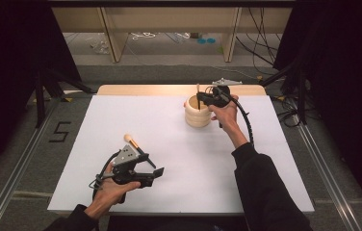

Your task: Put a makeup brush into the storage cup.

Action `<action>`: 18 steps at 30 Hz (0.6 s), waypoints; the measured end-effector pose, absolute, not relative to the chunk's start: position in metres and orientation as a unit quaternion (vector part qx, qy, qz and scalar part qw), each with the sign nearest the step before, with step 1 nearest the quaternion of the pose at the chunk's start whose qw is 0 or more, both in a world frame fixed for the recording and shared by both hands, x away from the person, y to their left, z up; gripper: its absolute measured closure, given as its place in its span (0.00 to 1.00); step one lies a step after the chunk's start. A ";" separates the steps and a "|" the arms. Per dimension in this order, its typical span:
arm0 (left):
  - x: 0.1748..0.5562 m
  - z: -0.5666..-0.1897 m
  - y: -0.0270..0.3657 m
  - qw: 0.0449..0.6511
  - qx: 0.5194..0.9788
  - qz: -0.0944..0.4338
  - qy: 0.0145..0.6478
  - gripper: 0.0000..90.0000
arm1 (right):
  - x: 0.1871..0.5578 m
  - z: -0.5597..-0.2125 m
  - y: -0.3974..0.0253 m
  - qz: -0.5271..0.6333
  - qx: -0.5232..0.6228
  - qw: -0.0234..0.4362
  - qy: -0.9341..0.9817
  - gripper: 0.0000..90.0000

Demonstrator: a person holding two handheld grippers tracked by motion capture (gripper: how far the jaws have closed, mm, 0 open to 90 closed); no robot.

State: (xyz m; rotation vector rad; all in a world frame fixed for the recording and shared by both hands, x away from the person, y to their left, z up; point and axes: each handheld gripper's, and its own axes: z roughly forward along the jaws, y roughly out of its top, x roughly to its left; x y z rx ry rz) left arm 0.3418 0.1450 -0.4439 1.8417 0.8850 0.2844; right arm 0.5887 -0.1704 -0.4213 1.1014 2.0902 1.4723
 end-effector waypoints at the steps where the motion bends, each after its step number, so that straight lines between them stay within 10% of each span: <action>1: 0.342 -0.444 0.145 0.514 0.766 0.118 0.368 0.23 | 0.588 -0.421 -0.170 0.517 0.395 0.174 0.739 0.81; 6: 0.342 -0.444 0.146 0.514 0.764 0.118 0.371 0.23 | 0.586 -0.418 -0.170 0.519 0.420 0.168 0.725 0.57; 18: 0.343 -0.443 0.147 0.515 0.763 0.121 0.371 0.23 | 0.566 -0.394 -0.174 0.520 0.401 0.203 0.727 0.43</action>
